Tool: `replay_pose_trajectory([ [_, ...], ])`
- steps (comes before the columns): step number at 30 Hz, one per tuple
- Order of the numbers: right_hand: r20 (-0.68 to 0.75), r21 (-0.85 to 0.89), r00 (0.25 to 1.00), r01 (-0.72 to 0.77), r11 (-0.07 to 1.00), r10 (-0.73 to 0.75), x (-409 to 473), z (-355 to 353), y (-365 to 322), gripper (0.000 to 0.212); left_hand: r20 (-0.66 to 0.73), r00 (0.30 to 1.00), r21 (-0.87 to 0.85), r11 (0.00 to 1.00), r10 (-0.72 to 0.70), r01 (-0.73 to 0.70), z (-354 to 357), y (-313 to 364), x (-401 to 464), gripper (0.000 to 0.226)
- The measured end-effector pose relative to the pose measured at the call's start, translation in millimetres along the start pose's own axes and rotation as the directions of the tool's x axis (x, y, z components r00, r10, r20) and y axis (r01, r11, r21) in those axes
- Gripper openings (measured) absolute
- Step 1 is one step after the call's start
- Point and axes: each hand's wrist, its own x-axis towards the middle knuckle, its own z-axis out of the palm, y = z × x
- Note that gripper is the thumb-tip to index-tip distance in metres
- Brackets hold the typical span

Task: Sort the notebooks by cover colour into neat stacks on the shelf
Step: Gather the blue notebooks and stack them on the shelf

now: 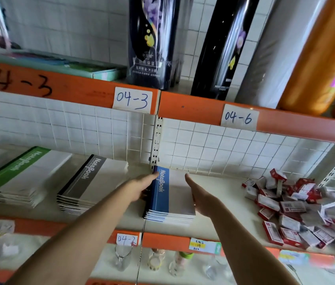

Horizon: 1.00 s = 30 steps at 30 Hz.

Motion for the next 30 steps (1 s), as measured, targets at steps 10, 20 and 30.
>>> replay_pose_trajectory([
  [10, -0.031, 0.005, 0.999, 0.038, 0.999, -0.038, -16, 12, 9, 0.061, -0.018, 1.0, 0.079, 0.997, 0.015, -0.014, 13, -7, -26, 0.069],
  [20, 0.007, 0.037, 0.999, 0.04, 0.999, -0.041, -27, -2, 12, 0.05, -0.064, 0.997, 0.289, 0.957, 0.049, -0.028, 9, -10, -47, 0.075],
  [30, 0.08, -0.02, 0.995, 0.066, 0.998, -0.064, -37, -1, 8, 0.026, -0.057, 0.998, 0.227, 0.974, 0.027, -0.013, 15, -11, -57, 0.07],
])
